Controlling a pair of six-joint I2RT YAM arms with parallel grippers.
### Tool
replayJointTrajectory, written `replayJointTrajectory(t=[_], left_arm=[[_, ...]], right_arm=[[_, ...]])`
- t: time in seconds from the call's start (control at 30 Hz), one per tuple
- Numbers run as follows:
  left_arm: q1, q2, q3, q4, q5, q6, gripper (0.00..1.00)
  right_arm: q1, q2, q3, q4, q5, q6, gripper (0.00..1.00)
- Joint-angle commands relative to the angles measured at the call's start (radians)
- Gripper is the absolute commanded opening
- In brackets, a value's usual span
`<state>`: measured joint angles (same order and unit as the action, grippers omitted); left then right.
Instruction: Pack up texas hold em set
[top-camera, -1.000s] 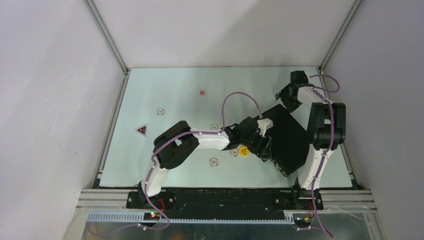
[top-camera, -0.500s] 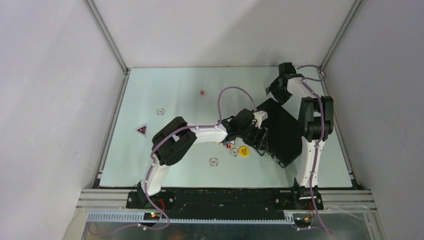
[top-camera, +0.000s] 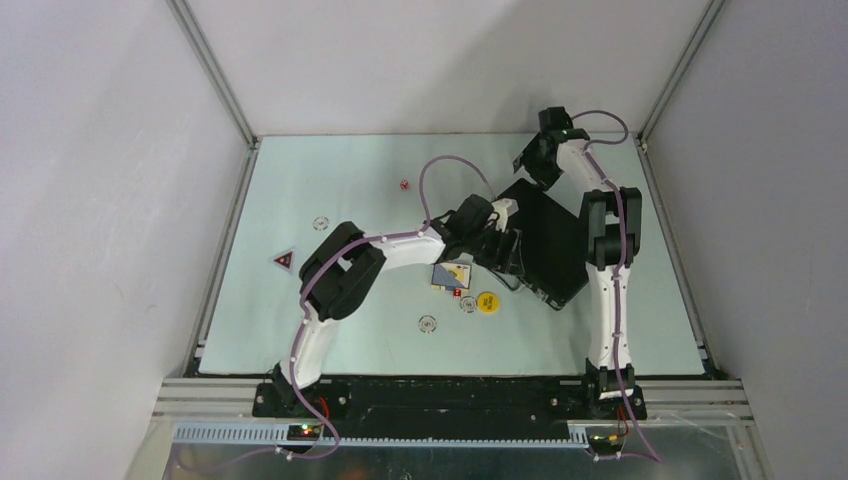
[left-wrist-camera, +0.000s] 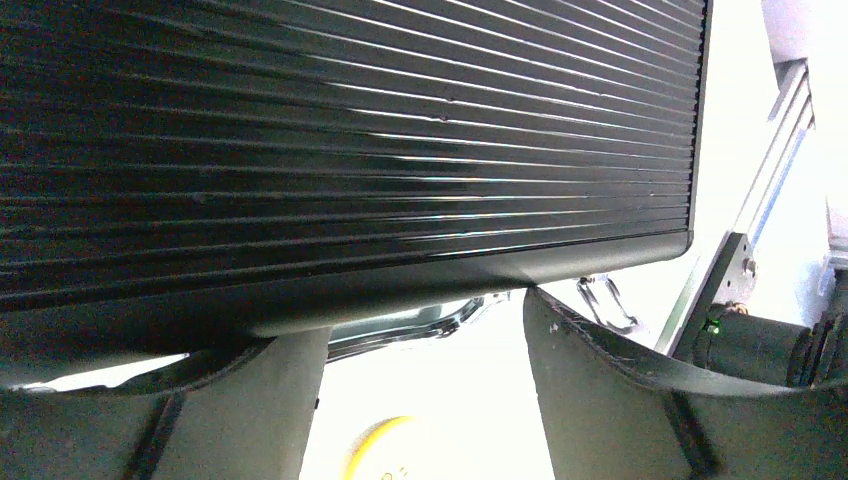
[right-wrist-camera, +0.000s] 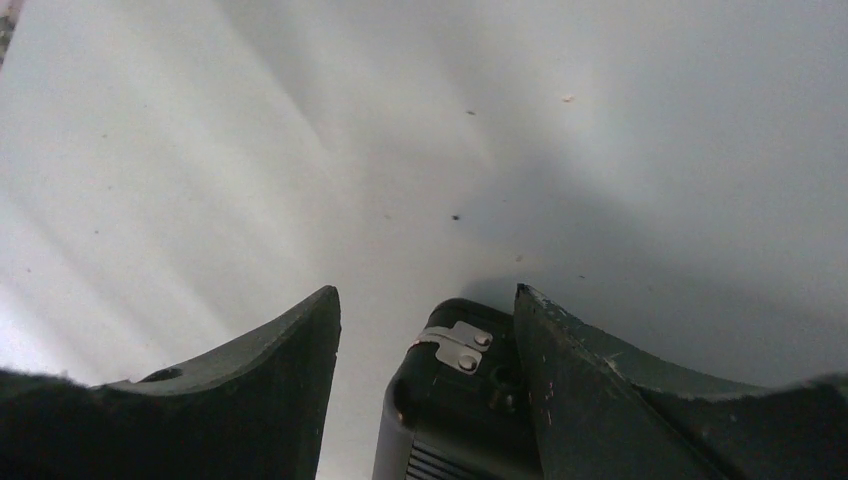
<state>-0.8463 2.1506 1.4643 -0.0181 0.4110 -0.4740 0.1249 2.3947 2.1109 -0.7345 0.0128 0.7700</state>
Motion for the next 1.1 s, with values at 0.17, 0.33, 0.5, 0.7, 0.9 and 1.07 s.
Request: replayJointTrajectory(t=[0.17,0.33,0.5,0.7,0.9,1.07], left_arm=[[0.091,-0.059,0.028,0.093,-0.18,0.059,0.78],[0.07,-0.134,-0.005,0.077,-0.145,0.101,0.8],[0.064,-0.23,-0.043,0.076,-0.036,0.122,0.81],[0.094,-0.37,-0.08,0.077,0.04,0.099,0.83],[0.238,-0.405,-0.05,0.071,0.036,0.026,0.87],[0.358,-0.288,0.038,-0.006,-0.007,-0.001,0.88]], right_arm=[[0.006,-0.116,0.013,-0.046,-0.094,-0.022,0.68],[-0.077,-0.278,-0.099,0.069,-0.091,-0.005,0.68],[-0.156,-0.45,-0.21,0.089,-0.038,-0.013,0.69],[-0.264,-0.752,-0.643,0.205,-0.013,0.05,0.68],[-0.359,-1.032,-1.001,0.205,0.013,0.086,0.75],[-0.442,-1.178,-1.2,0.203,-0.027,0.091,0.87]])
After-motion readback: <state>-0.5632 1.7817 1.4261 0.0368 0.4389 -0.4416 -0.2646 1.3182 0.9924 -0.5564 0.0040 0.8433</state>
